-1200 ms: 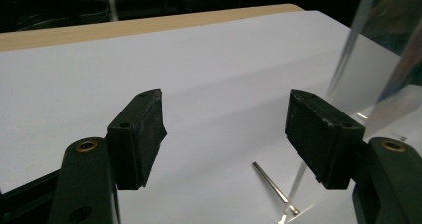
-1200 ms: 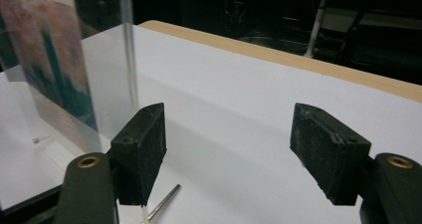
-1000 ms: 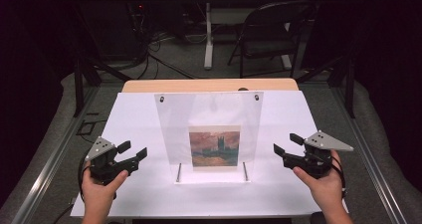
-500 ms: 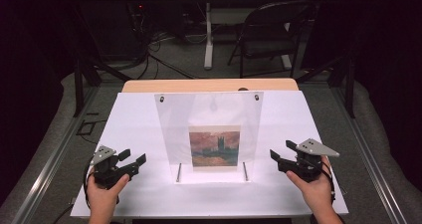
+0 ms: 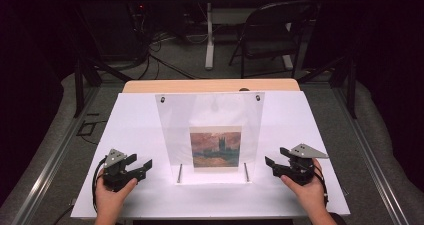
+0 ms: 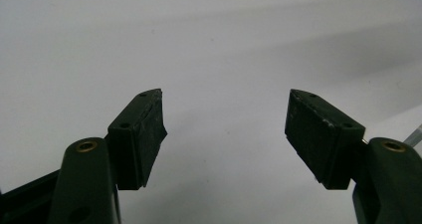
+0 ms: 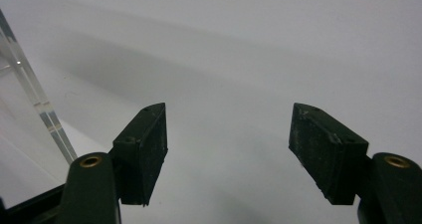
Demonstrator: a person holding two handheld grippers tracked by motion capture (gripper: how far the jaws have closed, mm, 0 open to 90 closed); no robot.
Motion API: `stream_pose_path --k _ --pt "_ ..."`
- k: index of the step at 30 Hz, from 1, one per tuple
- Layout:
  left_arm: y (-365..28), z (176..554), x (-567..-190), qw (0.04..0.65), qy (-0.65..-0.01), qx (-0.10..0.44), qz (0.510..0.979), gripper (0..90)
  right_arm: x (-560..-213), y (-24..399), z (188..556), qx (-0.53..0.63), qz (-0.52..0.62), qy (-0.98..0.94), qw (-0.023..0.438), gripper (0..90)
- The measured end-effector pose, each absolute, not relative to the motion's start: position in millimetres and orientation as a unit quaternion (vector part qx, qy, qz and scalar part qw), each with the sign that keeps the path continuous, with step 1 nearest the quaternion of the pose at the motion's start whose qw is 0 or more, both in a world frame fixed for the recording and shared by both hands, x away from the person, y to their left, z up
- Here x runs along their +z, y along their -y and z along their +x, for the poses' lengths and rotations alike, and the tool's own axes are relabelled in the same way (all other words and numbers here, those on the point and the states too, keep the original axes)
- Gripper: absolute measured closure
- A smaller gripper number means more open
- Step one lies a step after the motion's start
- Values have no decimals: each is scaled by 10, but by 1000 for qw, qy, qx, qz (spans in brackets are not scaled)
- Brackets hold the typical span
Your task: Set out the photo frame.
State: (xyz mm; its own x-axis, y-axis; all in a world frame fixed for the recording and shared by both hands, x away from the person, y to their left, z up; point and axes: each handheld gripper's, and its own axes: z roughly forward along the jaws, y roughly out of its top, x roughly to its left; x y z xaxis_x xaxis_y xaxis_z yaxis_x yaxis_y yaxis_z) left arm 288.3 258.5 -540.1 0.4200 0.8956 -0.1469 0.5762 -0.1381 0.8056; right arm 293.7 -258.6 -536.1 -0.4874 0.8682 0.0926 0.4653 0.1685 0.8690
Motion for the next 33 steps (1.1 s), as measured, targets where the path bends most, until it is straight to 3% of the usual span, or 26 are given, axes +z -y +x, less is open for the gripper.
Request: stream_pose_path --k 19,33 --pt "-2440 2903 -5467 386 -481 175 768 318 -5496 2564 2969 438 469 -742 195 307" --pt "-2454 2913 -5479 390 -485 166 765 318 -5525 2558 2980 436 474 -742 187 308"
